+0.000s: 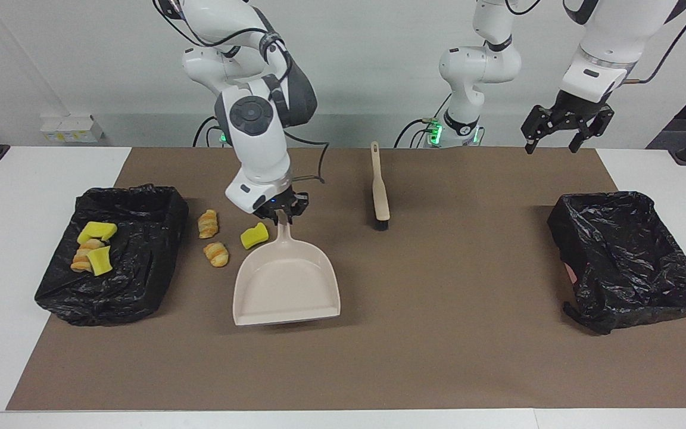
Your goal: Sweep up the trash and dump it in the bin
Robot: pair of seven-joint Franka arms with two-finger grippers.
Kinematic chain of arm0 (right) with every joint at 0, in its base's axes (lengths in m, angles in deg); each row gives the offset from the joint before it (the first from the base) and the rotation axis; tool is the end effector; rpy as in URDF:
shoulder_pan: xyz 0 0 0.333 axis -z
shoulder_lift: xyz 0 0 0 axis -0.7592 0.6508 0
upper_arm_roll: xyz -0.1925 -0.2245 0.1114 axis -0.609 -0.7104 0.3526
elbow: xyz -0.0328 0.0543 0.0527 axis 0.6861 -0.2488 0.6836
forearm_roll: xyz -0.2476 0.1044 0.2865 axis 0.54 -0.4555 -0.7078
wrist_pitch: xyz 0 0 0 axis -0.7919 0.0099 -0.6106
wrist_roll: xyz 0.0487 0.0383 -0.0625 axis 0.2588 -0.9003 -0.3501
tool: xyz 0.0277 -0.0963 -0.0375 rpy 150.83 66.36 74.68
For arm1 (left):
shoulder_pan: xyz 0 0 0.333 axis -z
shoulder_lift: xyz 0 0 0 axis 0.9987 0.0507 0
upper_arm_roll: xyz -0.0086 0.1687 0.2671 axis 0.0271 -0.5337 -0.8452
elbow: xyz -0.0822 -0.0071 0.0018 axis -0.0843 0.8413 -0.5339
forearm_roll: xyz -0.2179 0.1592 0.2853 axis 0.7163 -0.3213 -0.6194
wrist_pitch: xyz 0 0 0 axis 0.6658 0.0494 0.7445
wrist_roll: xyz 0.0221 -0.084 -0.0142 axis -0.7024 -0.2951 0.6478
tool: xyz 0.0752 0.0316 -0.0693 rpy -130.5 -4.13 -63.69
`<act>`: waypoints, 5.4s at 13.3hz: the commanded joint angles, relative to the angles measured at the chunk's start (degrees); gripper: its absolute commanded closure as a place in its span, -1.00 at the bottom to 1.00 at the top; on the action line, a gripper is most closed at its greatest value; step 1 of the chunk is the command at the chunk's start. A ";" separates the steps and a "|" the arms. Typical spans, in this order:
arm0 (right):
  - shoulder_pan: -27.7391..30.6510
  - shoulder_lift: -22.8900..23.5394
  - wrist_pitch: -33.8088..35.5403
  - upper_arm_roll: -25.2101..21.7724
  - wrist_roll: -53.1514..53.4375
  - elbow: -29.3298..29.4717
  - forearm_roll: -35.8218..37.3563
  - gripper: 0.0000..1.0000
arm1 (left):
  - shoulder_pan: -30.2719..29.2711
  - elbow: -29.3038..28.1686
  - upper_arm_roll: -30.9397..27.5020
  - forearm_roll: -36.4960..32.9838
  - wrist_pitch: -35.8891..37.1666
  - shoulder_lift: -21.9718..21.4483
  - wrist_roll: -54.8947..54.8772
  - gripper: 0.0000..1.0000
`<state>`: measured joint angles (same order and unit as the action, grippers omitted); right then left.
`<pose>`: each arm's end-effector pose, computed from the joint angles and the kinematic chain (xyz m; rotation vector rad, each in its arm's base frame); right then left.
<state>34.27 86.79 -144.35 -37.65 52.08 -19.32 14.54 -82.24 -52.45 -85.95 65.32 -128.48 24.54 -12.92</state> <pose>0.5851 0.2567 0.4309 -3.1095 -0.0083 0.1538 0.5125 -0.0591 0.6443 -3.1358 0.0482 -0.0952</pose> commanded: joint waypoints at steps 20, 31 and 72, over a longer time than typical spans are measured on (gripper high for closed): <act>-14.57 9.82 -4.02 1.52 18.39 7.12 -0.96 -1.00 | -2.48 1.14 0.18 0.61 2.09 0.20 -0.28 -1.00; -27.94 -9.78 -17.29 1.88 30.26 -24.71 -3.16 -1.00 | -2.31 1.14 0.18 0.69 2.53 0.20 0.24 -1.00; 13.19 -25.08 1.80 2.14 19.19 -38.15 11.43 1.00 | 25.21 -2.54 1.41 0.25 -33.16 27.29 4.43 1.00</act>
<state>45.47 64.56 -138.64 -36.34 73.89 -52.95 24.99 -55.99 -53.93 -83.78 66.44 -163.28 55.28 -1.36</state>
